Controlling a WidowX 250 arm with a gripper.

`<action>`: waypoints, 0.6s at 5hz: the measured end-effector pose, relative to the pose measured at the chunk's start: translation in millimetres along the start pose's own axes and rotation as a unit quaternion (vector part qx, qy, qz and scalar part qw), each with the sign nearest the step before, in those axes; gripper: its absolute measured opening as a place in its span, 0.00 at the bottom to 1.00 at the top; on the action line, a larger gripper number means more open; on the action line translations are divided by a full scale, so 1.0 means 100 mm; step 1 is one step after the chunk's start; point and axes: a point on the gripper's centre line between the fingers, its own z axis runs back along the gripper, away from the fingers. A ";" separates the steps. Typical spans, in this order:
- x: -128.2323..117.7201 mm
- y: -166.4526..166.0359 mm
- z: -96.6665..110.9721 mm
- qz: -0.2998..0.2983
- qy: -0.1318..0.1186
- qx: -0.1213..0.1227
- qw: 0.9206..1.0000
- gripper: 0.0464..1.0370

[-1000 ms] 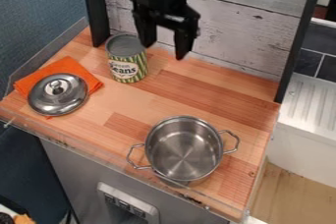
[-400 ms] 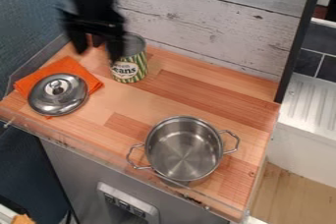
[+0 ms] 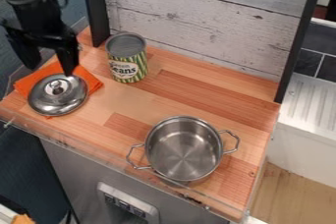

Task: Take the silver lid and put it on top of the silver pot

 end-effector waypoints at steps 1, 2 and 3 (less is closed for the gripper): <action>0.09 0.11 -0.18 0.011 -0.002 0.019 1.000 0.96; 0.13 0.18 -0.35 0.019 0.006 0.032 0.999 0.96; 0.16 0.24 -0.46 0.024 0.015 0.041 0.999 0.96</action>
